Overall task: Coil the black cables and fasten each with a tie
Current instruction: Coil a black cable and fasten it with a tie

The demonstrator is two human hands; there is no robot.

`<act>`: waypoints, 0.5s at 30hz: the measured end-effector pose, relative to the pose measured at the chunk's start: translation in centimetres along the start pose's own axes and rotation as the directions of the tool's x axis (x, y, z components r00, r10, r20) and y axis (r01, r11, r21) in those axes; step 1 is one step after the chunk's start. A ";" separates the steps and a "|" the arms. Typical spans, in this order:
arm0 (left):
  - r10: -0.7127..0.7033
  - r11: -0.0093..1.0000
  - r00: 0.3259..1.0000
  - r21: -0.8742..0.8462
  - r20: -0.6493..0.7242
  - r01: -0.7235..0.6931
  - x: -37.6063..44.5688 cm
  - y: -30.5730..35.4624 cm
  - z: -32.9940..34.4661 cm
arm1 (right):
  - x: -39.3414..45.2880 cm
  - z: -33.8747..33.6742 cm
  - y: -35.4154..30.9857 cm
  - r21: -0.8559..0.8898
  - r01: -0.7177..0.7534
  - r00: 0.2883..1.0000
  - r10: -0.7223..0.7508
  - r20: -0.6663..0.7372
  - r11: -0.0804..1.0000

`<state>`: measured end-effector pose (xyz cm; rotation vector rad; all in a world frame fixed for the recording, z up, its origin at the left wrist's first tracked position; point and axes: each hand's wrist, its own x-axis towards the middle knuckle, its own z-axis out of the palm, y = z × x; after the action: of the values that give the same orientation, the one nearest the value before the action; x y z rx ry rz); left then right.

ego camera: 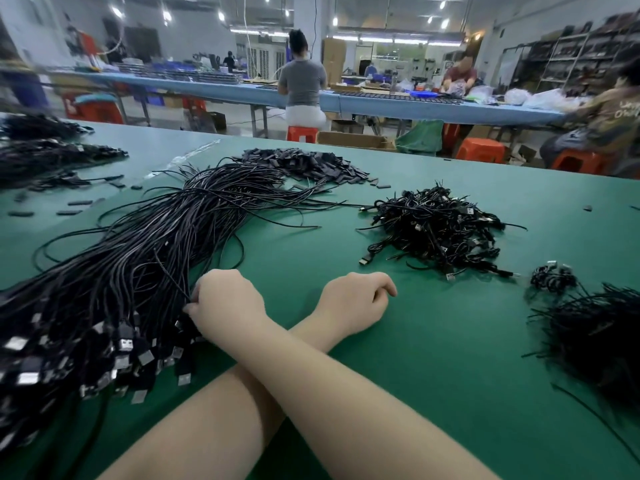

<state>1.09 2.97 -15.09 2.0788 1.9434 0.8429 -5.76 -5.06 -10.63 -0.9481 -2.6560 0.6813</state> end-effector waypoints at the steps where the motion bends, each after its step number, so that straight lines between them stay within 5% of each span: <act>1: 0.000 1.000 1.000 0.001 0.001 0.000 0.0 0.0 0.0 | 0.0 0.1 0.1 0.000 -0.004 1.000 0.004 -0.027 1.000; 12: -0.010 1.000 1.000 -0.003 -0.022 0.010 -0.5 0.2 0.1 | 0.0 1.7 0.0 0.006 0.023 0.998 -0.022 -0.052 1.000; 15: -0.006 1.000 1.000 -0.003 -0.012 0.006 -0.6 0.3 -0.1 | -0.7 0.6 0.1 0.324 -0.036 0.992 0.072 -0.102 0.946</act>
<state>1.28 2.35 -15.01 2.0697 1.9524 0.8580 -5.41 -5.61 -11.27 -0.9368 -2.3325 1.0050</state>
